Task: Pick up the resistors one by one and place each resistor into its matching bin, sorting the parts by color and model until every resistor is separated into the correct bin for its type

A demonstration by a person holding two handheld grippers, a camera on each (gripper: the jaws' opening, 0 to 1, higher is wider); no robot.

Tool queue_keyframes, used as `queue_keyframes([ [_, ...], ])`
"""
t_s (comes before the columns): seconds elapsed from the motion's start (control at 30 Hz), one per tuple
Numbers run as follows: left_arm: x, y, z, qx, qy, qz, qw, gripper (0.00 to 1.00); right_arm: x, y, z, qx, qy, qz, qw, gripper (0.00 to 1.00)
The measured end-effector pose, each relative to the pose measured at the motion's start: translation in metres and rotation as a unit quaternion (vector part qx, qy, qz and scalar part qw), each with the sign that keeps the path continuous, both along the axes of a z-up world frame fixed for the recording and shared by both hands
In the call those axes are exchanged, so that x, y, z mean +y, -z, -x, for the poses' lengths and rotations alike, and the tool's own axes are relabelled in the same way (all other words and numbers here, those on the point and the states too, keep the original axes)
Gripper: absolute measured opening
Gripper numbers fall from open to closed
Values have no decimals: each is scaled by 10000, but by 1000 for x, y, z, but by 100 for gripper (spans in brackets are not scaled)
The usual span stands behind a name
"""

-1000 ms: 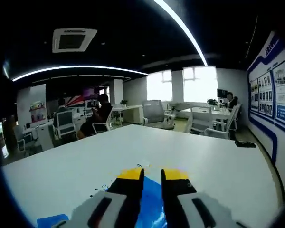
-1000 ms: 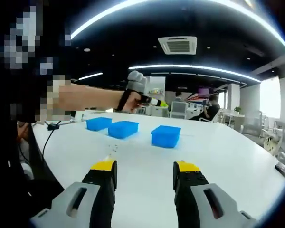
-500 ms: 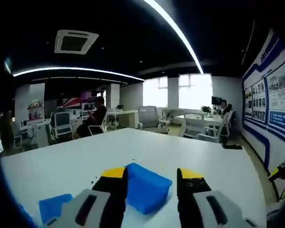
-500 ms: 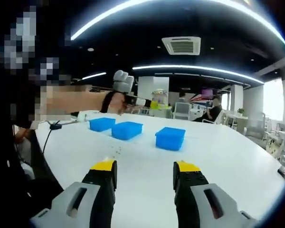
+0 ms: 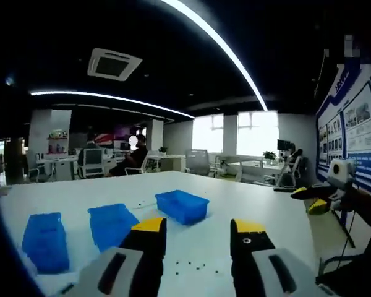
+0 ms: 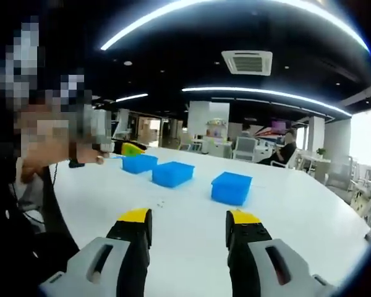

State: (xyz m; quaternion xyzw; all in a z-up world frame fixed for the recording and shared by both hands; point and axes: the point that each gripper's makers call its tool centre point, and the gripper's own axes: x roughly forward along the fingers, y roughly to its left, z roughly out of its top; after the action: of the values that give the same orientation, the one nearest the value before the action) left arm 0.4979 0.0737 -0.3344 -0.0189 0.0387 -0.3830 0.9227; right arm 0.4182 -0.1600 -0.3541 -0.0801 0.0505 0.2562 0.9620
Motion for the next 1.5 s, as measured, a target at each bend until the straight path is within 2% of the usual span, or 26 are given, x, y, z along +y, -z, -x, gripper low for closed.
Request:
queue_keyframes([
  [0.17, 41, 11, 41, -98, -248, -46, 9996, 43, 8, 0, 0, 6, -108, 27, 9999, 49],
  [0.27, 66, 11, 61, -112, -420, 115, 9990, 43, 10, 0, 0, 16, -132, 56, 9999, 49],
  [0.43, 90, 15, 71, -35, -708, 57, 9975, 43, 11, 4, 4, 63, -178, 129, 9997, 49],
  [0.63, 86, 23, 64, 269, -673, -170, 9972, 41, 11, 8, 8, 98, -203, 150, 9996, 49],
  [0.77, 71, 22, 56, 386, -434, -327, 9978, 40, 12, 9, 11, 118, -238, 162, 9995, 49],
  [0.87, 58, 20, 48, 604, -253, -386, 9971, 37, 12, 12, 13, 179, -265, 204, 9993, 49],
  [0.9, 55, 22, 44, 696, -210, -512, 9960, 37, 12, 13, 14, 204, -272, 241, 9991, 49],
  [0.97, 48, 21, 36, 706, -89, -786, 9944, 38, 12, 15, 15, 233, -303, 325, 9987, 50],
  [1.1, 33, 24, 19, 869, 231, -1361, 9866, 38, 17, 21, 17, 308, -389, 372, 9981, 50],
  [1.17, 24, 28, 11, 983, 435, -1687, 9798, 38, 19, 27, 18, 383, -429, 409, 9975, 50],
  [1.23, 15, 31, 4, 1084, 570, -1870, 9747, 38, 19, 30, 19, 413, -440, 433, 9972, 50],
  [1.33, 2, 40, -15, 1263, 791, -2230, 9634, 38, 18, 37, 20, 506, -460, 465, 9966, 50],
  [1.37, -1, 47, -23, 1446, 844, -2364, 9571, 38, 17, 39, 20, 531, -468, 468, 9964, 50],
  [1.4, -3, 51, -26, 1536, 884, -2430, 9537, 38, 17, 41, 20, 554, -475, 468, 9962, 50],
  [1.43, -7, 57, -35, 1623, 939, -2584, 9477, 38, 17, 43, 20, 577, -481, 469, 9961, 50],
  [1.47, -18, 61, -30, 1668, 977, -2761, 9415, 37, 16, 45, 21, 599, -485, 471, 9959, 50],
  [1.5, -19, 63, -31, 1689, 1000, -2816, 9392, 37, 16, 46, 21, 612, -484, 475, 9958, 50],
])
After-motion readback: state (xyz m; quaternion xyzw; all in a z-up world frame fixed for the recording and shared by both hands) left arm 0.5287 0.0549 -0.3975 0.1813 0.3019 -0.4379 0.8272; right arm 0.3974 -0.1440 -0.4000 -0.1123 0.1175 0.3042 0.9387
